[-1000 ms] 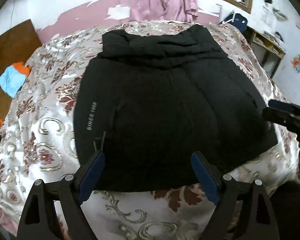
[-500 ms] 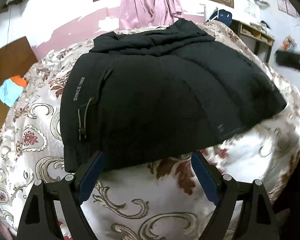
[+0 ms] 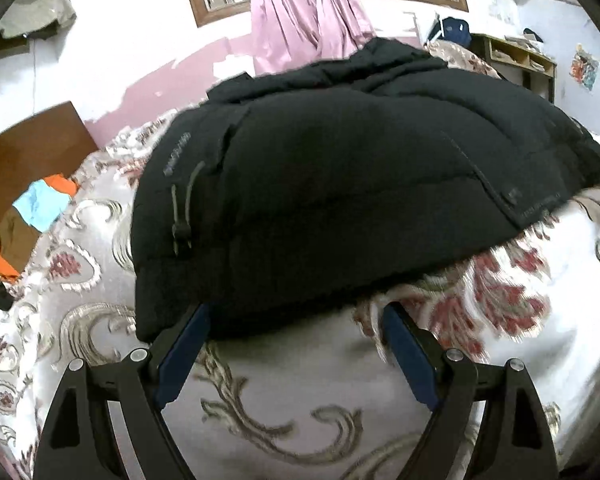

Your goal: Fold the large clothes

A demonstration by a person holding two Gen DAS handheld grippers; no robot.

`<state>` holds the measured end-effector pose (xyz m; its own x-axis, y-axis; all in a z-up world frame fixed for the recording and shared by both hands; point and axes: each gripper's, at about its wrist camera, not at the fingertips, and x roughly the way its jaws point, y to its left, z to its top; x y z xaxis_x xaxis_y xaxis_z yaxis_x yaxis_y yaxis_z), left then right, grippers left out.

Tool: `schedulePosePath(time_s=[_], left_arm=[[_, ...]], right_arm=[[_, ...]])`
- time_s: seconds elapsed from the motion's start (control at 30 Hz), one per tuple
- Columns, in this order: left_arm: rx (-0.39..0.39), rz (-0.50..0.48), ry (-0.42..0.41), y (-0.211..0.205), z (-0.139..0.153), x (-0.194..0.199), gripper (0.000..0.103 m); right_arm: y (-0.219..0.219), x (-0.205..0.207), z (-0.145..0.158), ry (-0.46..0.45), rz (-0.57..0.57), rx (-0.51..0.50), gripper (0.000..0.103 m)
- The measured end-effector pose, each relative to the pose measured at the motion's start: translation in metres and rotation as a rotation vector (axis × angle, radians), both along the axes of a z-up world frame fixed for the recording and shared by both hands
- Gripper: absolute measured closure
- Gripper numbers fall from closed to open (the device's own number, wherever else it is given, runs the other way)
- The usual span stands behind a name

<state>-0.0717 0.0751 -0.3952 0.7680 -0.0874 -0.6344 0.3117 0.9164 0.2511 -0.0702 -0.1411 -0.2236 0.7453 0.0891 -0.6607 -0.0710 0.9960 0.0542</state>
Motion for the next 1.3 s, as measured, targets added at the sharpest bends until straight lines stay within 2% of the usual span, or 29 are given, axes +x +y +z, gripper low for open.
schedulePosePath(time_s=[0.1, 0.23, 0.47, 0.57, 0.6, 0.63, 0.67, 0.77, 0.87, 0.93, 1.1, 1.3], left_arm=[[0.035, 0.005, -0.073, -0.005, 0.003, 0.003, 0.016], [0.057, -0.010, -0.086, -0.010, -0.004, 0.011, 0.016], [0.048, 0.004, -0.131, -0.019, -0.003, 0.026, 0.016], [0.048, -0.011, -0.158, -0.020, 0.003, 0.025, 0.028], [0.052, -0.022, -0.161, -0.021, 0.006, 0.025, 0.039], [0.061, -0.020, -0.162, -0.020, 0.010, 0.025, 0.056], [0.067, -0.018, -0.168, -0.019, 0.014, 0.026, 0.063], [0.026, -0.030, -0.167, -0.011, 0.028, 0.025, 0.071], [0.051, -0.053, -0.167, -0.010, 0.038, 0.023, 0.076], [0.083, -0.069, -0.136, -0.010, 0.042, 0.023, 0.090], [0.062, -0.071, -0.026, -0.005, 0.066, 0.034, 0.092], [-0.053, -0.008, 0.087, -0.004, 0.102, 0.058, 0.094]], right_arm=[[-0.003, -0.007, 0.005, 0.006, -0.011, -0.026, 0.018], [-0.008, -0.010, 0.009, 0.023, -0.030, -0.049, 0.018], [-0.005, -0.013, 0.010, 0.055, -0.025, -0.094, 0.018], [-0.003, -0.015, 0.008, 0.075, -0.020, -0.099, 0.018], [-0.004, -0.014, 0.008, 0.079, -0.022, -0.099, 0.018], [-0.004, -0.015, 0.007, 0.083, -0.026, -0.099, 0.018], [-0.004, -0.014, 0.006, 0.085, -0.029, -0.096, 0.018], [-0.004, -0.014, 0.006, 0.082, -0.029, -0.085, 0.018], [-0.002, -0.015, 0.002, 0.080, -0.019, -0.080, 0.018], [-0.002, -0.015, -0.001, 0.079, -0.014, -0.072, 0.018], [-0.002, -0.012, -0.017, 0.063, -0.006, -0.080, 0.018], [0.001, 0.008, -0.055, 0.059, -0.012, -0.163, 0.018]])
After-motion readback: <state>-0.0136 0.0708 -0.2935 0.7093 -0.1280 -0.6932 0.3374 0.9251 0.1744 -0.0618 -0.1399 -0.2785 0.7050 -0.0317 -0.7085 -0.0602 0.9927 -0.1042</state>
